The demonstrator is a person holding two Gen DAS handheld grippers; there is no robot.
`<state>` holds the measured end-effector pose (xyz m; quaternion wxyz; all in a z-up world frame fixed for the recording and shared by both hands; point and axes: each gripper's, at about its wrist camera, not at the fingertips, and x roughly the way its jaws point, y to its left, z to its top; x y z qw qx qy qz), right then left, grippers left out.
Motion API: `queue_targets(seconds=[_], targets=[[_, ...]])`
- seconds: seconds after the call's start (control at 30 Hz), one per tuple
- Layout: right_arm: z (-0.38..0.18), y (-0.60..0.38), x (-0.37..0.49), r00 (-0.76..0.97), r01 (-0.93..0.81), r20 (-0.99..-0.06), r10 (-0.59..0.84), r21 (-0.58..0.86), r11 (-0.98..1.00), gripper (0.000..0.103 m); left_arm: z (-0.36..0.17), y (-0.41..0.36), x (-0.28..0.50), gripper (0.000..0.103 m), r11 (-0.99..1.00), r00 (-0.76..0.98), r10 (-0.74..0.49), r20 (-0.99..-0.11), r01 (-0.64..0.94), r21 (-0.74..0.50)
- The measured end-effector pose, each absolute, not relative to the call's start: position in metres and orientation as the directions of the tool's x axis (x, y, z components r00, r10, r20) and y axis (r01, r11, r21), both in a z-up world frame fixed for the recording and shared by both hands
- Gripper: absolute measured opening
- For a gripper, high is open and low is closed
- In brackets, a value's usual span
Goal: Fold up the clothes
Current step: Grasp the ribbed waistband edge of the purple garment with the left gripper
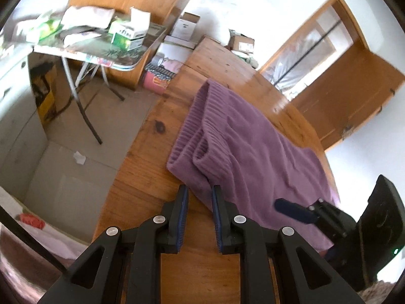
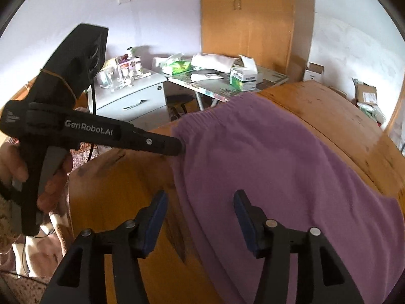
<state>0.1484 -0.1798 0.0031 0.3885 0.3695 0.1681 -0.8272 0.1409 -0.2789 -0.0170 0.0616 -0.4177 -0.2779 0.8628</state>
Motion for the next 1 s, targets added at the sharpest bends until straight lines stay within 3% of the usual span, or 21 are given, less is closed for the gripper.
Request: queue_targets(seconds=[0.23, 0.3, 0.37, 0.6, 0.63, 0.8, 1.0], targets=[[-0.002, -0.211, 0.137, -0.447, 0.758, -0.766, -0.463, -0.049, -0.650, 0.056, -0.016, -0.289, 0.138, 0.021, -0.822, -0.652, 0.358, -0.668, 0.119, -0.557], [-0.002, -0.218, 0.135, -0.456, 0.758, -0.769, -0.448, -0.071, -0.648, 0.056, -0.014, -0.293, 0.138, 0.029, -0.805, -0.662, 0.375, -0.649, 0.115, -0.582], [-0.004, -0.228, 0.136, -0.481, 0.756, -0.768, -0.422, -0.121, -0.643, 0.056, -0.014, -0.302, 0.137, 0.047, -0.776, -0.672, 0.396, -0.626, 0.119, -0.619], [-0.004, -0.247, 0.131, -0.524, 0.744, -0.756, -0.393, -0.181, -0.643, 0.056, -0.019, -0.329, 0.123, 0.048, -0.672, -0.684, 0.440, -0.583, 0.180, -0.718], [-0.004, -0.248, 0.130, -0.525, 0.740, -0.755, -0.392, -0.178, -0.648, 0.054, -0.020, -0.331, 0.121, 0.048, -0.659, -0.681, 0.449, -0.578, 0.185, -0.729], [-0.002, -0.245, 0.125, -0.536, 0.722, -0.749, -0.390, -0.167, -0.672, 0.021, -0.023, -0.333, 0.111, 0.048, -0.635, -0.666, 0.465, -0.583, 0.207, -0.744], [0.008, -0.230, 0.124, -0.557, 0.697, -0.708, -0.434, -0.115, -0.707, 0.011, -0.021, -0.332, 0.093, 0.054, -0.619, -0.633, 0.504, -0.587, 0.209, -0.757]])
